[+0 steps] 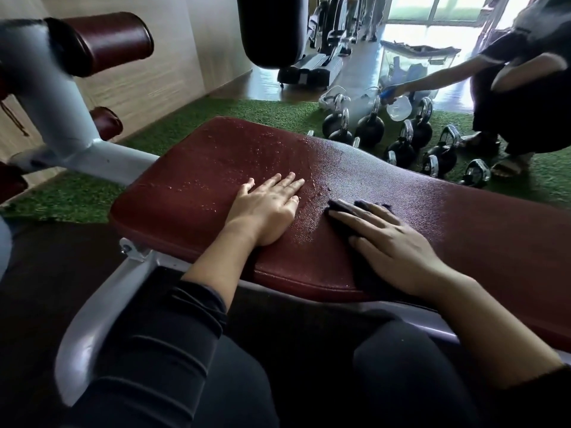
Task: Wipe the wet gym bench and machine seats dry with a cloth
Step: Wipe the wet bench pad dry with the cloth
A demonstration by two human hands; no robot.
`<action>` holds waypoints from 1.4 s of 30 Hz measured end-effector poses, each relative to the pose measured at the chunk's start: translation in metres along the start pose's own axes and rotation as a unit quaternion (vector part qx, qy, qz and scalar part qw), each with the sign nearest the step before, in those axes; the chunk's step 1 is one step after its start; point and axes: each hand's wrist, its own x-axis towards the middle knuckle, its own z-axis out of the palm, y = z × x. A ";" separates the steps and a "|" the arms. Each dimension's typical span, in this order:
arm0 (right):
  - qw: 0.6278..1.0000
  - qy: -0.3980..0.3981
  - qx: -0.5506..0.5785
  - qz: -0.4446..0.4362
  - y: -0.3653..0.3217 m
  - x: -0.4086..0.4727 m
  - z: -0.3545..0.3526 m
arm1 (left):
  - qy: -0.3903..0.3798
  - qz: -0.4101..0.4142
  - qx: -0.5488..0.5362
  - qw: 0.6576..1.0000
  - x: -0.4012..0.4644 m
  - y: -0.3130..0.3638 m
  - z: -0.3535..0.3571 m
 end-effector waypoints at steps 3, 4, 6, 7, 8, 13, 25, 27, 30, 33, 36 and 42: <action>0.998 0.028 -0.010 -0.051 -0.042 0.003 0.016 | 0.004 0.002 -0.006 1.000 0.000 -0.001 0.000; 0.996 0.035 -0.019 -0.085 -0.051 -0.004 0.021 | 0.004 0.003 -0.010 1.000 0.000 -0.002 0.000; 0.988 0.032 -0.040 -0.146 -0.052 -0.021 0.023 | 0.004 0.004 -0.016 1.000 0.001 -0.003 0.000; 0.983 0.026 -0.049 -0.173 -0.045 -0.029 0.021 | 0.005 0.005 -0.020 1.000 0.000 -0.003 -0.001; 0.979 0.017 -0.051 -0.194 -0.035 -0.035 0.016 | 0.005 0.006 -0.023 1.000 0.000 -0.003 -0.001; 0.986 -0.016 -0.009 -0.166 0.013 -0.034 -0.004 | 0.013 0.012 -0.036 0.999 -0.001 -0.003 -0.001; 0.999 0.007 0.030 0.020 0.013 0.033 0.004 | 0.106 -0.034 -0.003 0.994 -0.044 -0.049 -0.029; 0.998 0.019 0.042 0.037 0.013 0.031 0.005 | 0.074 -0.073 0.041 0.994 -0.051 -0.070 -0.035; 0.996 0.039 0.067 0.050 0.008 0.029 0.002 | 0.058 -0.095 0.052 0.992 -0.056 -0.086 -0.030; 0.995 0.041 0.086 -0.005 -0.007 0.024 0.001 | 0.099 -0.090 0.046 0.990 -0.057 -0.087 -0.022; 0.997 0.010 0.067 -0.041 -0.024 0.025 0.003 | 0.112 -0.090 0.051 0.988 -0.055 -0.089 -0.021; 1.000 -0.007 0.024 0.000 -0.042 0.028 0.012 | 0.128 -0.083 0.042 0.987 -0.055 -0.090 -0.017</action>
